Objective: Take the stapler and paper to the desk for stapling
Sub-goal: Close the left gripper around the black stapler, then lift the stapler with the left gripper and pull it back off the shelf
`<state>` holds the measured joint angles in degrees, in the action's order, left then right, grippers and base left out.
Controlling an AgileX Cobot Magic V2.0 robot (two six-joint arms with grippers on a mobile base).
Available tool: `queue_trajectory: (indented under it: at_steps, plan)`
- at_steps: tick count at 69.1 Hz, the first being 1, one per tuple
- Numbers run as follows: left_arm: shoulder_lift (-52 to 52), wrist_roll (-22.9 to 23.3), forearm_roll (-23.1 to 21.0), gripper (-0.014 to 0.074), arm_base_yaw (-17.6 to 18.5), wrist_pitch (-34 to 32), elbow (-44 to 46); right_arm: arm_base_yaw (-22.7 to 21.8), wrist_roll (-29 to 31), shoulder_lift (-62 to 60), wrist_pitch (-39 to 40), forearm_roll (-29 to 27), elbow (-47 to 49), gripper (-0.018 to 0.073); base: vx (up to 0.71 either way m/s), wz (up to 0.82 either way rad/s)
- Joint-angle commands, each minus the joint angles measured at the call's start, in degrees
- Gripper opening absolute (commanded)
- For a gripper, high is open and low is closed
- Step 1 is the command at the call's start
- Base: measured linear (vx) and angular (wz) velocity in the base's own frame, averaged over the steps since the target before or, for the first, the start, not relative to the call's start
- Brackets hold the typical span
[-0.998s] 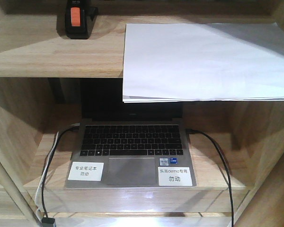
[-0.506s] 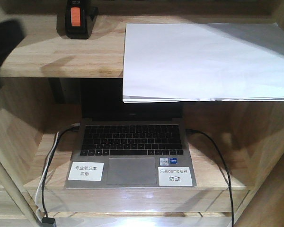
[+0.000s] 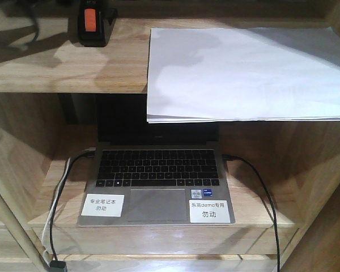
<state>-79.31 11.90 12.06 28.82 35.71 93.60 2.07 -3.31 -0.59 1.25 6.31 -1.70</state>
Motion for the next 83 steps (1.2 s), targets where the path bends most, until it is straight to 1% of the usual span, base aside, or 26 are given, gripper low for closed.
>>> queue_trajectory:
  at_steps: [1,8,19,32,41,49,58,64,75,83]
  plan:
    - [-1.72,3.66,1.91,0.0444,0.23,-0.33,7.07,-0.41,0.44,-0.59,4.25,0.06,-0.14,-0.001,0.0,0.0]
    - [-5.37,4.66,1.85,0.0444,0.23,2.67,12.91,-0.41,0.44,-0.59,4.25,0.06,-0.14,-0.001,0.0,0.0]
    - [-10.48,4.73,1.96,0.0445,0.23,9.8,21.85,-0.41,0.44,-0.59,4.25,0.06,-0.14,-0.001,0.0,0.0]
    - [-15.45,4.94,2.12,0.0445,0.23,14.42,28.36,-0.41,0.44,-0.59,4.25,0.06,-0.14,-0.001,0.0,0.0]
    - [-18.07,5.13,2.6,0.0445,0.23,16.38,30.35,-0.41,0.44,-0.59,4.25,0.06,-0.14,-0.001,0.0,0.0]
    - [-19.82,5.14,3.52,0.0445,0.23,17.47,30.68,-0.41,0.44,-0.59,4.25,0.06,-0.14,-0.001,0.0,0.0]
    - [-20.9,5.19,3.57,0.0445,0.19,18.29,30.68,-0.41,0.44,-0.59,4.25,0.06,-0.14,-0.001,0.0,0.0]
    - [-21.34,6.68,3.62,0.0445,0.19,18.58,30.68,-0.41,0.44,-0.59,4.25,0.06,-0.14,-0.001,0.0,0.0]
    - [-21.85,8.02,3.76,0.0445,0.19,18.99,30.68,-0.41,0.44,-0.59,4.25,0.06,-0.14,-0.001,0.0,0.0]
    - [-22.42,8.1,3.85,0.0445,0.19,19.15,30.68,-0.41,0.44,-0.59,4.25,0.06,-0.14,-0.001,0.0,0.0]
